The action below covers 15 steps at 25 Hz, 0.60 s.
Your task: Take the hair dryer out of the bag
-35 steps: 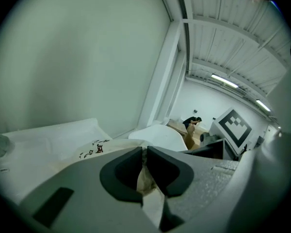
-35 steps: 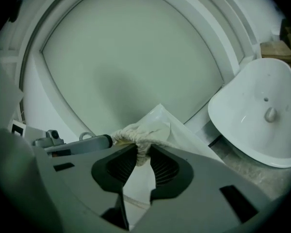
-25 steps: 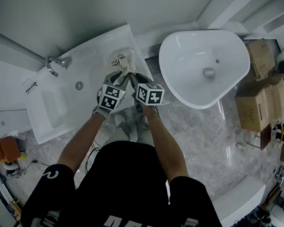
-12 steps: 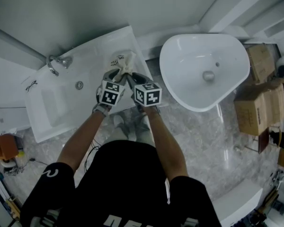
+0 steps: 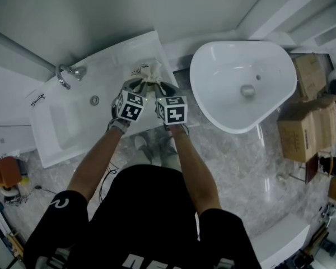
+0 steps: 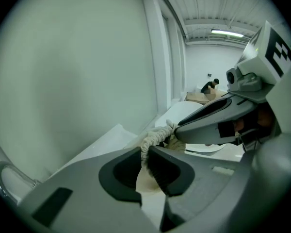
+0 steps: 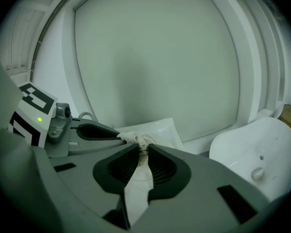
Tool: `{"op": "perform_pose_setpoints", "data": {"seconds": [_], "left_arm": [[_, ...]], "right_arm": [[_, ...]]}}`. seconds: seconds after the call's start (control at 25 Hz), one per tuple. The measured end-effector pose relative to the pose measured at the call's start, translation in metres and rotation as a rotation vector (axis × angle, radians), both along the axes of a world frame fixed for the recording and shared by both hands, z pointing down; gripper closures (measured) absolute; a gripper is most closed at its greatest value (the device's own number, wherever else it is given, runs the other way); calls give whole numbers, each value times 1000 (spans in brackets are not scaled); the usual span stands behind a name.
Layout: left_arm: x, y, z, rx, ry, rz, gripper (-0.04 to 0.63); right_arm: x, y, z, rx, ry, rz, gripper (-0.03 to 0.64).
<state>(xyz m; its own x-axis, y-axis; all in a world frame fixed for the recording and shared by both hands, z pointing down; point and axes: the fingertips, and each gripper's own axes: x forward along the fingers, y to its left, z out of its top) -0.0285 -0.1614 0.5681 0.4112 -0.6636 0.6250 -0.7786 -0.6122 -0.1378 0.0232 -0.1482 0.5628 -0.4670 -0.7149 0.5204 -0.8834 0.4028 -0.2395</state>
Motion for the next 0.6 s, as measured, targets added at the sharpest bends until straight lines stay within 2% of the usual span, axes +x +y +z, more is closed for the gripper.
{"op": "perform_pose_setpoints", "data": {"seconds": [0.08, 0.16, 0.2, 0.28, 0.32, 0.4, 0.48, 0.6], "left_arm": [[-2, -3, -5, 10, -9, -1, 551], [-12, -7, -9, 12, -4, -46, 552], [-25, -11, -10, -3, 23, -105, 558], [-57, -20, -9, -63, 132, -229, 563], [-65, -24, -10, -87, 180, -251, 563], [-61, -27, -13, -114, 243, -217, 563], [-48, -26, -16, -143, 307, -179, 563], [-36, -23, -17, -175, 364, -159, 563]], "right_arm": [[2, -3, -3, 1, 3, 10, 569], [16, -6, -5, 0, 12, 70, 577], [33, -9, -4, -10, 15, 133, 624], [67, -14, -1, -54, -17, 219, 624], [76, -16, -1, -67, -36, 211, 624], [71, -14, -5, -60, -63, 148, 623], [46, -6, -9, -53, -102, 79, 623], [4, 10, -5, -83, -162, -1, 554]]}}
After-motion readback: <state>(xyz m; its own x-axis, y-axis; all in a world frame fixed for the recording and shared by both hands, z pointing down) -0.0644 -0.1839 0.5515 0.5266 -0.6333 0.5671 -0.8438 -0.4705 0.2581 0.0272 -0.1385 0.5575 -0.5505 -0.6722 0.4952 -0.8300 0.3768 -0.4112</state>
